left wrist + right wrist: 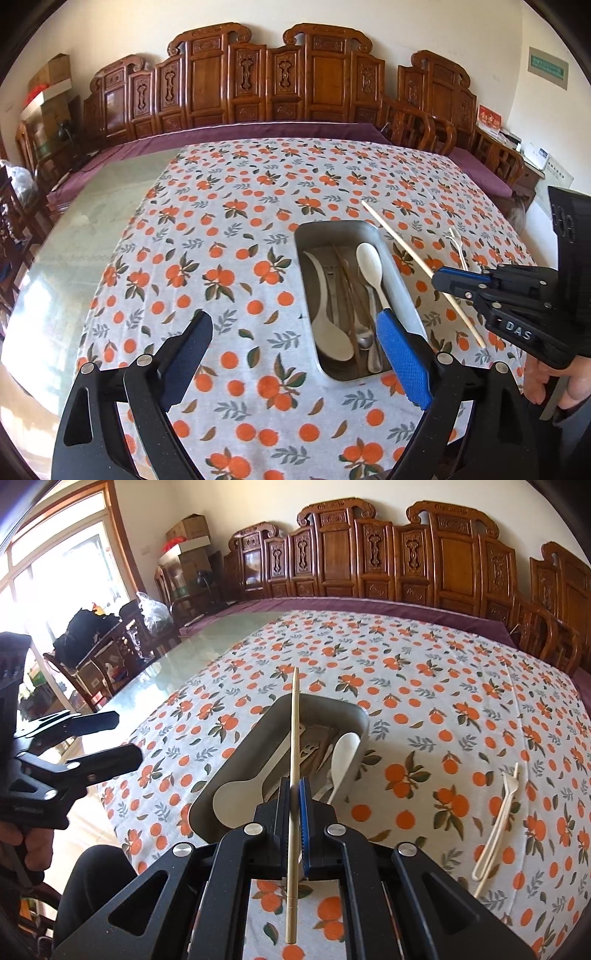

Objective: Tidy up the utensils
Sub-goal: 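Carry the wooden chopstick into the tray and open the right tool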

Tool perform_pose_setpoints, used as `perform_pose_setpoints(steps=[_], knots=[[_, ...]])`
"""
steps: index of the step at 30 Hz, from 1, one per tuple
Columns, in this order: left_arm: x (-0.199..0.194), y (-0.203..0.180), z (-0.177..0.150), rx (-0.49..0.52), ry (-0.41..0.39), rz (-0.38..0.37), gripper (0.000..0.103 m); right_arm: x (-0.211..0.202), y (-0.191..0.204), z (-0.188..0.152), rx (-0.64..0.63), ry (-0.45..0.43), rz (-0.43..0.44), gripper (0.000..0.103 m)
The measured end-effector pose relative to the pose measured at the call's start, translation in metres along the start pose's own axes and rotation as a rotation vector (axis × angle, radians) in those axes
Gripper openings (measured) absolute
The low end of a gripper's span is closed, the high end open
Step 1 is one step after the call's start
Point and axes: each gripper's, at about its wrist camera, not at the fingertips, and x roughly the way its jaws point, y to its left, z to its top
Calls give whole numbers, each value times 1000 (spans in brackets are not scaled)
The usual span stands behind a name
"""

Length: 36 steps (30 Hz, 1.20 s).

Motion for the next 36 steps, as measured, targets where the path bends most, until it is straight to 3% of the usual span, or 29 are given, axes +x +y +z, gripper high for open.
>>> perform_pose_setpoints(steps=[18, 30, 36], knots=[[11, 29, -19, -33, 33, -4, 87, 74, 15, 2, 43, 113, -65, 6], [16, 31, -24, -30, 46, -9, 87, 92, 6, 9, 137, 122, -53, 6], [16, 30, -26, -30, 46, -7, 87, 84, 10, 11, 117, 88, -20, 8]])
